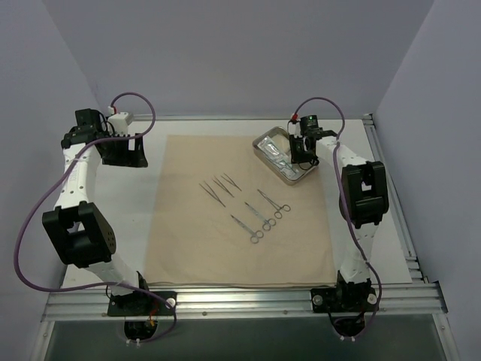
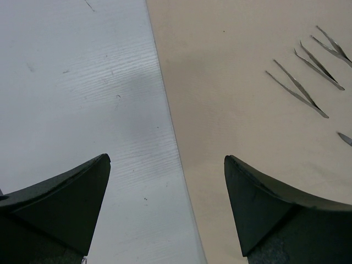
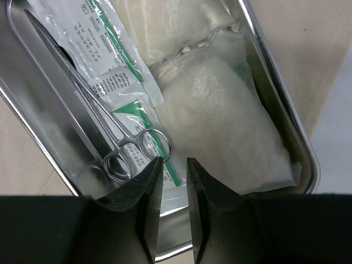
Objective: Open and lay out the surgical kit
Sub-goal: Pick up the medical item from the container.
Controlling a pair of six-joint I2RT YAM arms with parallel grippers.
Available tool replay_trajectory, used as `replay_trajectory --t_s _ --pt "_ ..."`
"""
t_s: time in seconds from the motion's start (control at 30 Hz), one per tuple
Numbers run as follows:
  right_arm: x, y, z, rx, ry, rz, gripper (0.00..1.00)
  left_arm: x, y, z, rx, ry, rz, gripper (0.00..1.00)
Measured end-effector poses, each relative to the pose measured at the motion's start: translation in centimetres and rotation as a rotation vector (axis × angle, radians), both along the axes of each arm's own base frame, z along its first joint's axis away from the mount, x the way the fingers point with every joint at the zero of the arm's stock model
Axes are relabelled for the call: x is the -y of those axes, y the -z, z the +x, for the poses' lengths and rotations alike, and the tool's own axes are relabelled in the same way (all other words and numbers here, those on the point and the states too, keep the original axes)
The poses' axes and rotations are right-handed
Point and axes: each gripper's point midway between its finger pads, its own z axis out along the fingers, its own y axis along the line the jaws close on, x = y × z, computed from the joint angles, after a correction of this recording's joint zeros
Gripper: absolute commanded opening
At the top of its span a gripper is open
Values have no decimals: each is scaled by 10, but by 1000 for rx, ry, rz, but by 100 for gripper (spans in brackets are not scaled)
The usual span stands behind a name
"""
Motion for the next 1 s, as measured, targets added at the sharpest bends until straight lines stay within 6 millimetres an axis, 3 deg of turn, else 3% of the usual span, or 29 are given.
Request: replay_trajectory --t_s 0.23,0.73,0.83,1.0 --pt "-3 5 1 -5 -9 12 21 -1 9 3 -25 -3 -3 94" --pt "-10 28 1 -41 -15 1 20 -1 10 3 -27 -4 -3 94" --pt "-10 27 5 -37 -12 4 18 -1 10 3 -27 -4 -3 94" --pt "-11 27 10 -28 -5 5 1 -1 10 3 -28 -4 -3 94"
